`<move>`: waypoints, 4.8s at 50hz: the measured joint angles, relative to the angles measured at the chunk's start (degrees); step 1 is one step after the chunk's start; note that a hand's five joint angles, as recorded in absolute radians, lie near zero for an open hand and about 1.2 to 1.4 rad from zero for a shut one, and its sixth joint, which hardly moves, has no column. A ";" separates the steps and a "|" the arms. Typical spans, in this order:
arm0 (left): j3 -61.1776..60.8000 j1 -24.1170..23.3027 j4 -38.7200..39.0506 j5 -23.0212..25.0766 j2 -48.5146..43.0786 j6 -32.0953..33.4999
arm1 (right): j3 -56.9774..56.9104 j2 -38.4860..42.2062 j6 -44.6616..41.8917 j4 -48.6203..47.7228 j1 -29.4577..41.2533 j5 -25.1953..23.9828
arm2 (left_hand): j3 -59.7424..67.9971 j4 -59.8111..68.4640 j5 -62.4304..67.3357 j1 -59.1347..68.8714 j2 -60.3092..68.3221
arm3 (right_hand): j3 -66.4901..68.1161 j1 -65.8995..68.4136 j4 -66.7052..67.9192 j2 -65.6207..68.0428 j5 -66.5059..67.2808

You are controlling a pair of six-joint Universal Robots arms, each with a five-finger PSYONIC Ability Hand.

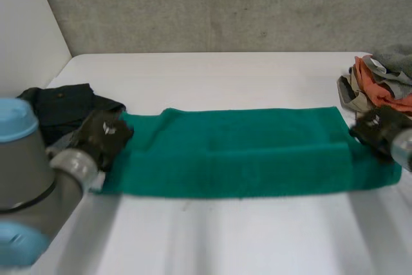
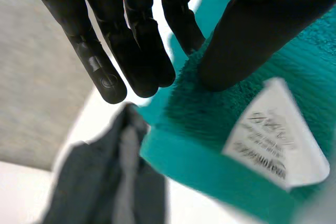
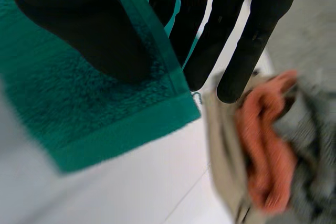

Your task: Fold the laundry.

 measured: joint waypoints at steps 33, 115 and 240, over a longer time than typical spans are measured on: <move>41.28 -3.22 15.98 -1.30 -33.56 -3.00 | -35.15 29.55 11.28 -22.79 9.48 10.94 | -56.19 -57.06 -54.32 -53.68 -56.67 | -56.56 -51.97 -56.65 -54.88 -56.33; 1.48 -0.98 21.20 -0.69 -0.61 -19.18 | -18.77 21.58 8.13 -29.55 35.63 -18.60 | -56.19 -57.06 -54.32 -53.69 -56.87 | -0.37 -0.91 -0.07 -0.03 -2.46; 30.14 -15.87 -2.90 13.49 -9.30 -37.66 | -3.70 12.90 27.42 -17.55 31.00 -3.67 | -56.19 -57.06 -54.49 -53.69 -56.88 | -56.58 -52.04 -56.65 -54.79 -56.46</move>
